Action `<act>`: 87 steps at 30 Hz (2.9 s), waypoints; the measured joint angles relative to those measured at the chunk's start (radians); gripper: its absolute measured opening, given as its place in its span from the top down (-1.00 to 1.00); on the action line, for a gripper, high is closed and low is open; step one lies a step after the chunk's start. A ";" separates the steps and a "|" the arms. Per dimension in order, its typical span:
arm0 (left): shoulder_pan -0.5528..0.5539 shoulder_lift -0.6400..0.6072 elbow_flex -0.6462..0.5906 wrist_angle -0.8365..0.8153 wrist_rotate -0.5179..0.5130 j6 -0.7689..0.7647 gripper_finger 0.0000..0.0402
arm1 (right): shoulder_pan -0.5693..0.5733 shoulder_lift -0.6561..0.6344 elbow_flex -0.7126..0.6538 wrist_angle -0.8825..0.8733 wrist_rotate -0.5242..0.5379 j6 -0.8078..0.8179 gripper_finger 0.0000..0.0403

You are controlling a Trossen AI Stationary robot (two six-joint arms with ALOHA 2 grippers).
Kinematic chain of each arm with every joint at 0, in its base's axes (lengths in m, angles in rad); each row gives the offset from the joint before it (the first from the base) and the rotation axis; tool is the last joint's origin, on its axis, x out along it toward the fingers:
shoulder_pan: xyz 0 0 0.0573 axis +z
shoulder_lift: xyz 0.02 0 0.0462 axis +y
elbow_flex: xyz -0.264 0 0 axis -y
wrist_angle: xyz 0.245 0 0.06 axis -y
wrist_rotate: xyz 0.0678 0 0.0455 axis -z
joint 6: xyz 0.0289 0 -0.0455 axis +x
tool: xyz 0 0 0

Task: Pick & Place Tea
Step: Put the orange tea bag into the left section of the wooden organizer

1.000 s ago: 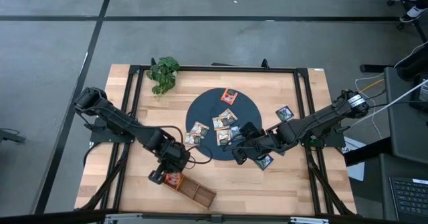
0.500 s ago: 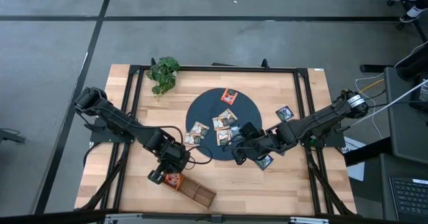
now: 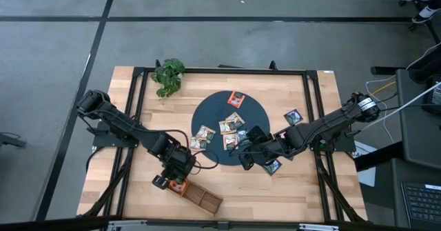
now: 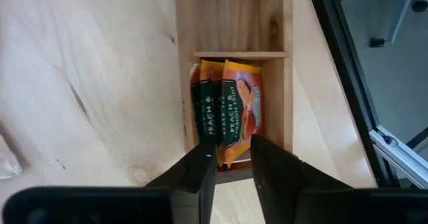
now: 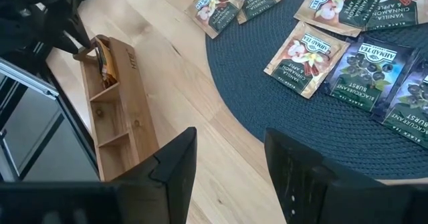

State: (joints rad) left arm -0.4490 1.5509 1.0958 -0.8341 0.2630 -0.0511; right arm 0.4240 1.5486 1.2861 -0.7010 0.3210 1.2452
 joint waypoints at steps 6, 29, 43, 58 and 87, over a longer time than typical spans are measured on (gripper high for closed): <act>0.083 -0.050 0.000 0.004 -0.037 -0.142 0.54 | 0.000 0.007 0.000 -0.022 0.065 -0.016 0.12; 0.738 0.032 0.014 0.503 0.107 -0.264 0.67 | -0.300 -0.010 -0.411 0.425 -0.017 -0.045 0.12; 0.856 0.365 0.309 0.490 -0.084 -0.197 0.83 | -0.693 -0.010 -0.395 0.387 -0.212 -0.240 0.12; 0.870 0.577 0.343 0.639 -0.056 -0.359 0.99 | -0.925 -0.010 -0.396 0.421 -0.515 -0.490 0.12; 0.818 0.427 0.331 0.541 -0.179 -0.228 0.99 | -0.997 -0.028 -0.397 0.391 -0.697 -0.576 0.12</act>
State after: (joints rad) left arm 0.3690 1.9780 1.4269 -0.2927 0.0842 -0.2795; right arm -0.5726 1.5208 0.8894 -0.3095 -0.3756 0.6689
